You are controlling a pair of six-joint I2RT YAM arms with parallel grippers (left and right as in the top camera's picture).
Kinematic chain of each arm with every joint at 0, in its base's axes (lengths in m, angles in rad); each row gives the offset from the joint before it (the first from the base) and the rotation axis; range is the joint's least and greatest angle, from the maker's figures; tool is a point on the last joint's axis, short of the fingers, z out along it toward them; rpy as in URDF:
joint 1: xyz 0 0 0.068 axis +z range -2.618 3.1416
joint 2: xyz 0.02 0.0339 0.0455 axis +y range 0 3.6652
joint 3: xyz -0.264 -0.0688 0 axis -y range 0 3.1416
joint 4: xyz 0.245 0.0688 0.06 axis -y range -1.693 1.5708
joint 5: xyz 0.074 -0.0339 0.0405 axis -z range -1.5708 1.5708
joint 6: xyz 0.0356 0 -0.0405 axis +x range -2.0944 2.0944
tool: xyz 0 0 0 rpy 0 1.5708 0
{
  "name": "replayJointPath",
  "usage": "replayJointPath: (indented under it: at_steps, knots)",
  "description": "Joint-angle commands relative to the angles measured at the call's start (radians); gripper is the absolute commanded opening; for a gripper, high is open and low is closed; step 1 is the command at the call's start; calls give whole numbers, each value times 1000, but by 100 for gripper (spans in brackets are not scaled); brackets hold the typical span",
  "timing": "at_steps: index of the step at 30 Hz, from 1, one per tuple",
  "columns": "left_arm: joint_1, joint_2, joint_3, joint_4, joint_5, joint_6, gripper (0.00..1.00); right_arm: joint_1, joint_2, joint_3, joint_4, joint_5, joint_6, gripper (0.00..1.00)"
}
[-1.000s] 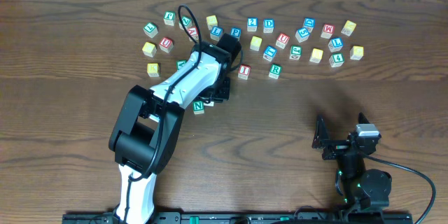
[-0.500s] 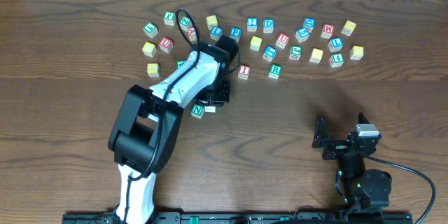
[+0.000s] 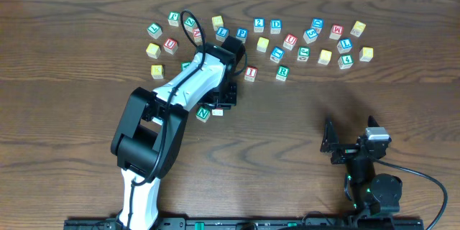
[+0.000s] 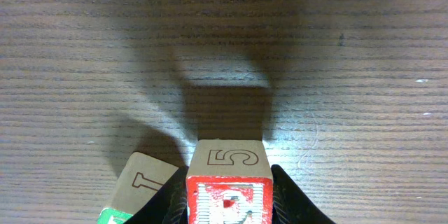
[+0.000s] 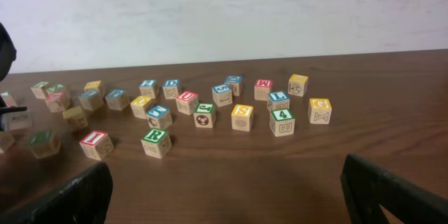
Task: Spell out NEURIPS
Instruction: 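Carry the red E block beside the N block and lower it, then push the N block against the E block with the left gripper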
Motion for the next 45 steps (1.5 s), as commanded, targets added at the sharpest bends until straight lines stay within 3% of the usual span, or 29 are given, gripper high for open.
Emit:
replayJointPath:
  at_steps: [1,10,17,23,29,34,38,45]
  knots:
    - [2,28,-31,13,-6,6,35,2,-3,-3,-3,-6,-8,99]
    - [4,28,-16,12,-6,35,41,2,-3,-3,-3,-6,-8,99]
    - [57,1,126,-2,-33,82,42,2,-3,-3,-3,-6,-8,99]
    - [146,-88,190,-56,-110,96,42,2,-3,-3,-3,-6,-8,99]
    - [285,-217,185,-215,-130,72,40,2,-3,-3,-3,-6,-8,99]
    - [372,-265,102,-291,-101,38,30,2,-3,-3,-3,-6,-8,99]
    - [388,-267,-47,-229,4,39,25,2,-3,-3,-3,-6,-8,99]
    - [352,-267,-202,-154,43,31,19,2,-3,-3,-3,-6,-8,99]
